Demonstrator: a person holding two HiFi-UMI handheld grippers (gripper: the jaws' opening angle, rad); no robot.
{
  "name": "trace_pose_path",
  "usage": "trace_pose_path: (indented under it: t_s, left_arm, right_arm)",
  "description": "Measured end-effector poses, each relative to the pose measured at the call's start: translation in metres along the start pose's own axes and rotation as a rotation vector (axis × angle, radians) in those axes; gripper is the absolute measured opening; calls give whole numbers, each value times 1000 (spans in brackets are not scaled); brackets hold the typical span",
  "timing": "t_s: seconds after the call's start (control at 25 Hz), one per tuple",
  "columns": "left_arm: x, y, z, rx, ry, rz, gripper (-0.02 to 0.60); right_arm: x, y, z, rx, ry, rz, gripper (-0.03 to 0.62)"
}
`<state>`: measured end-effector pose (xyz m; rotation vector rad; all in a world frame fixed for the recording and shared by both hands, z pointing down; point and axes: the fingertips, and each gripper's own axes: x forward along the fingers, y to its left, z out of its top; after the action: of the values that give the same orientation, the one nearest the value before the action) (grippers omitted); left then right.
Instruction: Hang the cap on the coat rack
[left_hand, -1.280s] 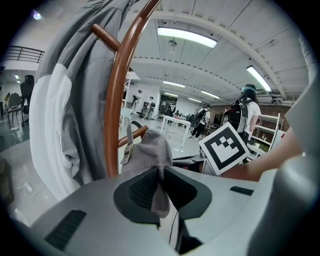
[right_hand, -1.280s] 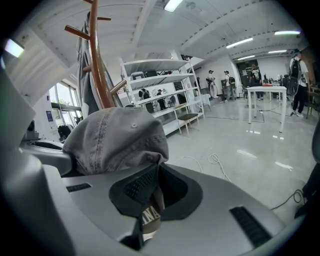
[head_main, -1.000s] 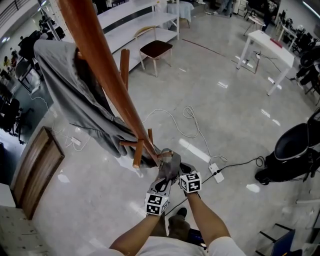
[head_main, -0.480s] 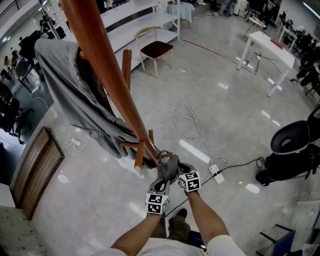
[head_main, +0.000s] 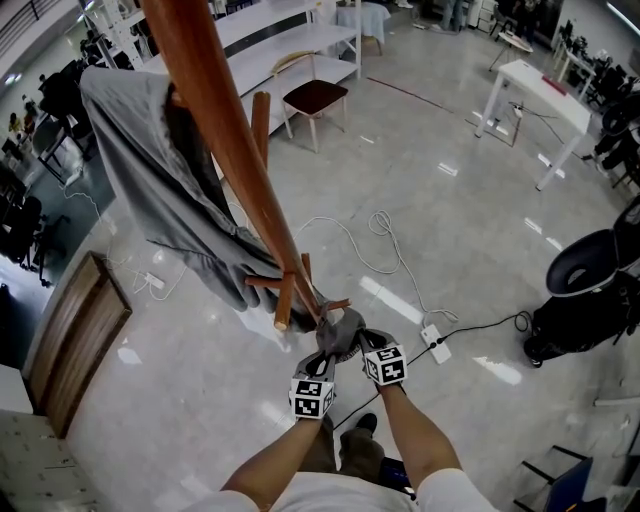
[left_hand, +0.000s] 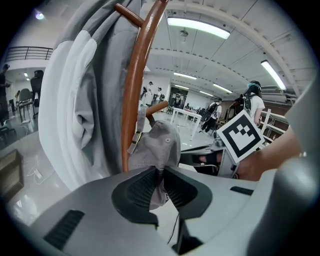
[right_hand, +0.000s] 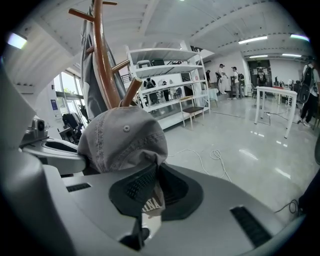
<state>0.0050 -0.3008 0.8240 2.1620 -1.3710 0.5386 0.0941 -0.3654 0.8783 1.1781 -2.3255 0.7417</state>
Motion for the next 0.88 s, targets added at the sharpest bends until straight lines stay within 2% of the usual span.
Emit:
trace_pose_path:
  t_s: [0.32, 0.44, 0.68, 0.88]
  left_arm:
    - [2, 13, -13, 14, 30, 18, 74]
    - [0, 15, -18, 15, 38, 29, 97]
    - [-8, 17, -34, 11, 72, 39, 101]
    - [-25, -2, -48, 15, 99, -3, 101]
  right_arm:
    - [0, 9, -15, -2, 18, 30, 32]
    - [-3, 9, -19, -2, 27, 20, 32]
    - [-19, 9, -40, 18, 51, 1, 32]
    - [-46, 11, -51, 36, 45, -1, 32]
